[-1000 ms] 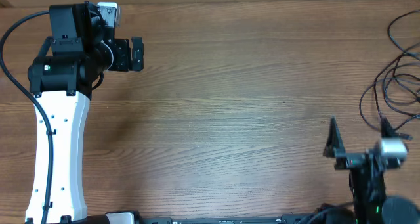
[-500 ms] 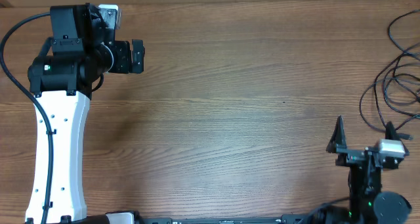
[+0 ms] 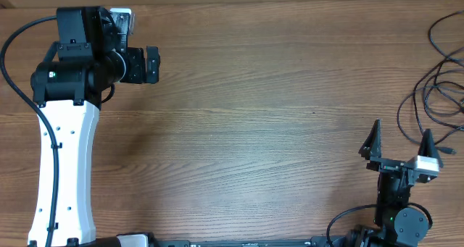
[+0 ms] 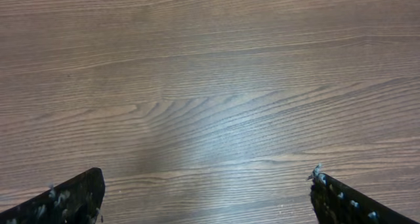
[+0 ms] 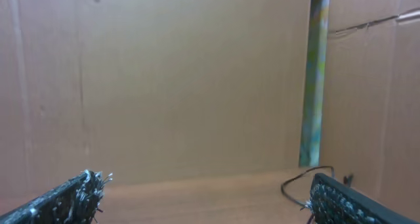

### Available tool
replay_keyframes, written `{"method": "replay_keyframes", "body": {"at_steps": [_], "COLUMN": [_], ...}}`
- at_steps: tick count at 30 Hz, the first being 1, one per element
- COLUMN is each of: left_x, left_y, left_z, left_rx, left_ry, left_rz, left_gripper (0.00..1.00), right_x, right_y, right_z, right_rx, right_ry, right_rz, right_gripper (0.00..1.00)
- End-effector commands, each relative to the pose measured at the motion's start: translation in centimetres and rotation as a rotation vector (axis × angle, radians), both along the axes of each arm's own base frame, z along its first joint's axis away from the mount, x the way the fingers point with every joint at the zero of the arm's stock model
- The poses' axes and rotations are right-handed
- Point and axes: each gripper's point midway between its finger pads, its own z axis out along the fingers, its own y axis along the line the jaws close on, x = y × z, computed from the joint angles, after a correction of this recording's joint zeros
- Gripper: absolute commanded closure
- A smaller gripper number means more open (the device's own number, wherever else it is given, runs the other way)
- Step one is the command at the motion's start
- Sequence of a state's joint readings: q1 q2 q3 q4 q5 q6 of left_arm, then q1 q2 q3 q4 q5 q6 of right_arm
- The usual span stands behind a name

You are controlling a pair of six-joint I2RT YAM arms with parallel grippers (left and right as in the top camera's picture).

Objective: Untangle cables

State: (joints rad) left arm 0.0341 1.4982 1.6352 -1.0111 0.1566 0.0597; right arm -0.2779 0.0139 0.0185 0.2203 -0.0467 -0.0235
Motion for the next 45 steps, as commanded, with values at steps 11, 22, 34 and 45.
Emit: {"method": "replay_keyframes", "body": {"at_steps": [11, 22, 34, 45], "left_x": [0.1, 0.0, -0.2, -0.6], "left_y": [-0.1, -0.1, -0.1, -0.1], "left_z": [0.7, 0.7, 0.5, 0.2], "left_rx": [0.010, 0.009, -0.011, -0.011], "left_ry": [-0.018, -0.015, 0.000, 0.020], "left_rz": [-0.014, -0.014, 0.008, 0.009], "left_gripper": [0.00, 0.00, 0.00, 0.00], "right_x": [1.4, 1.5, 1.5, 1.5], "right_y": [-0.5, -0.6, -0.6, 0.4], "right_z": [-10.8, -12.0, -12.0, -9.5], "right_rx": [0.145, 0.159, 0.159, 0.123], "right_ry": [0.420, 0.471, 0.471, 0.369], "right_rz": [-0.006, -0.007, -0.007, 0.030], "right_gripper": [0.00, 0.00, 0.00, 0.00]}}
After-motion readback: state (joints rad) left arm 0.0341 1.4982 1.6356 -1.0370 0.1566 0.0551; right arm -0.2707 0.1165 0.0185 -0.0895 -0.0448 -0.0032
